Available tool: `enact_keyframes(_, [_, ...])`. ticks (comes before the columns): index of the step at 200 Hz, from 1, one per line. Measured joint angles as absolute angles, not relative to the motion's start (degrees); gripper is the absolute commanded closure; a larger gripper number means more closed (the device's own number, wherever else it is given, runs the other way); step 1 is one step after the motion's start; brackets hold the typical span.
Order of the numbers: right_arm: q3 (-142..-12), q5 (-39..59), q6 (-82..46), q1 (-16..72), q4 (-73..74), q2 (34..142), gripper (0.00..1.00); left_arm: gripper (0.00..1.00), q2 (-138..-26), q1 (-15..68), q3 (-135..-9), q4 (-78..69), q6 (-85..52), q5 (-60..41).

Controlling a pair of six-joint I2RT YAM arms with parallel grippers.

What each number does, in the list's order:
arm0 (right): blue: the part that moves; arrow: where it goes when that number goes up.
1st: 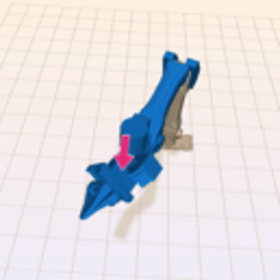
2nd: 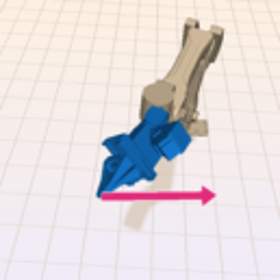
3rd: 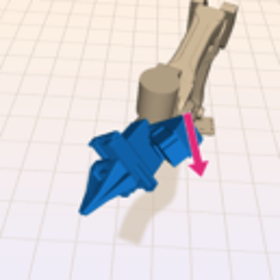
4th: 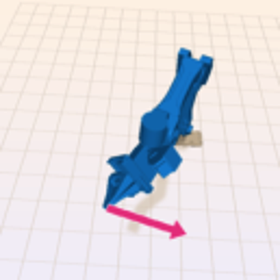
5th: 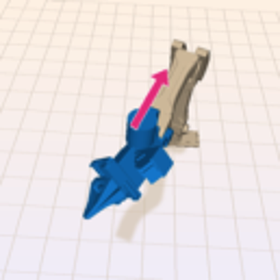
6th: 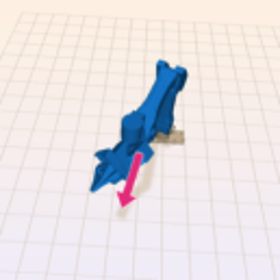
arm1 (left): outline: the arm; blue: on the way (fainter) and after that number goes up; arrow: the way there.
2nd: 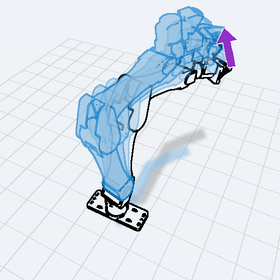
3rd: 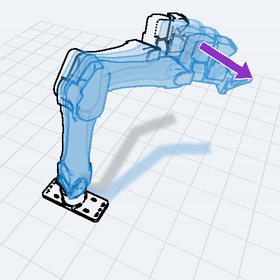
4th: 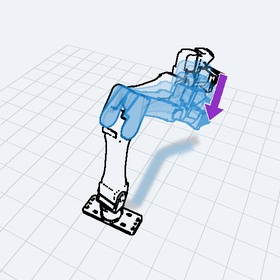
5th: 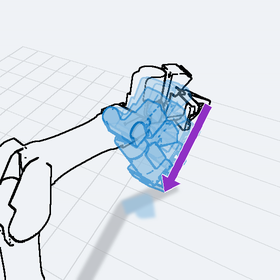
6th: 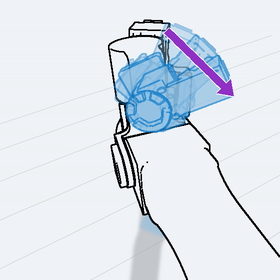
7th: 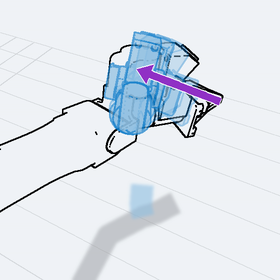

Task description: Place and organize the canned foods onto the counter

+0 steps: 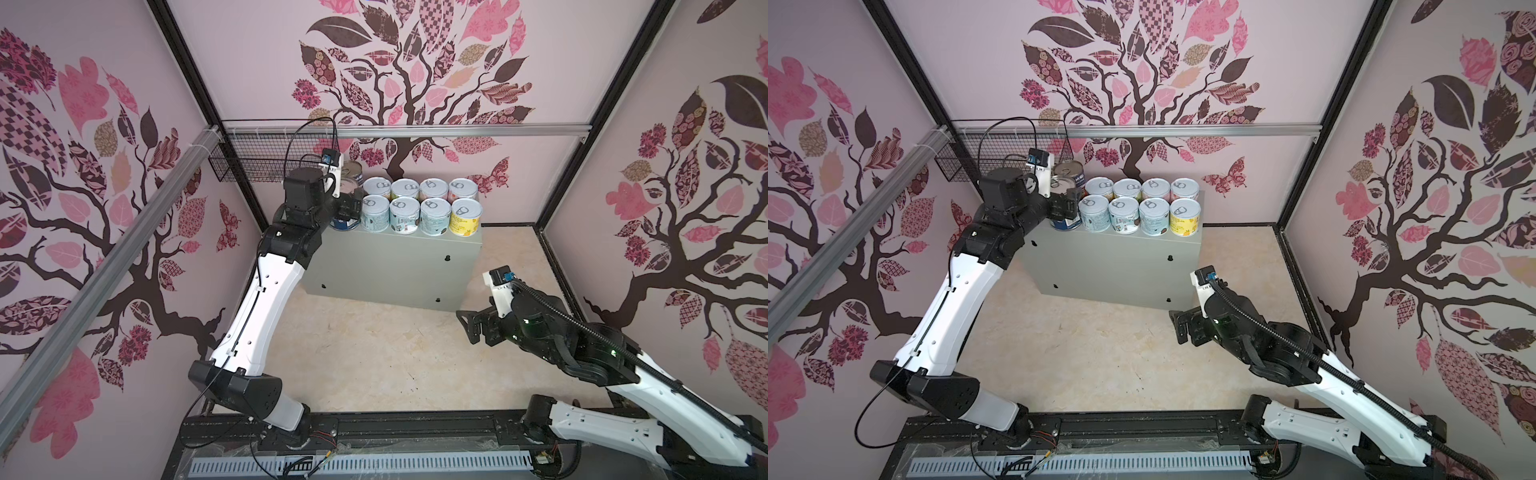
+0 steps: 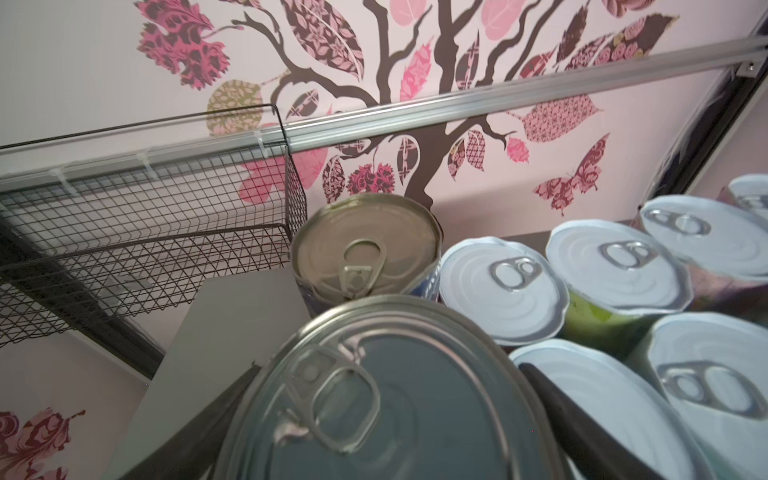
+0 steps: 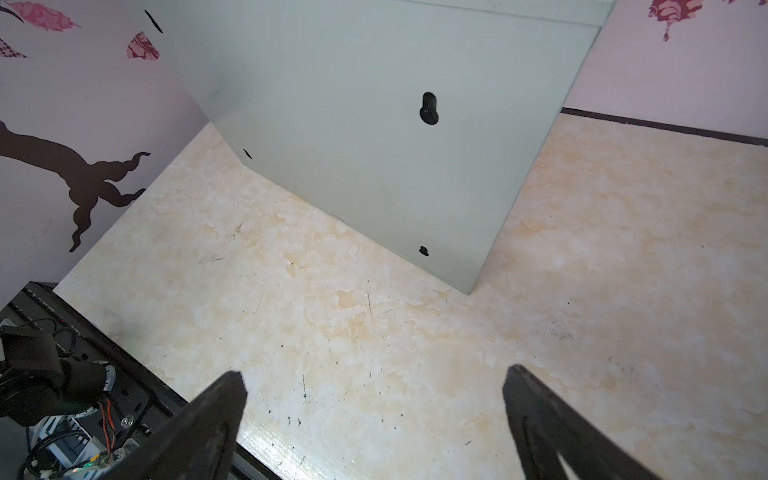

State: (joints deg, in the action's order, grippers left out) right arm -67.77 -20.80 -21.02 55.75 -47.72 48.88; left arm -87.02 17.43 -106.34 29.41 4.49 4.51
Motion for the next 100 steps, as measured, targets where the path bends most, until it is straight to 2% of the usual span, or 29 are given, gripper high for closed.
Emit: enact_keyframes(100, [-74.5, -25.9, -23.0, 55.7, -51.6, 46.2, 0.00, 0.02, -76.0, 17.5, -111.5, 28.5, 3.2, 6.6])
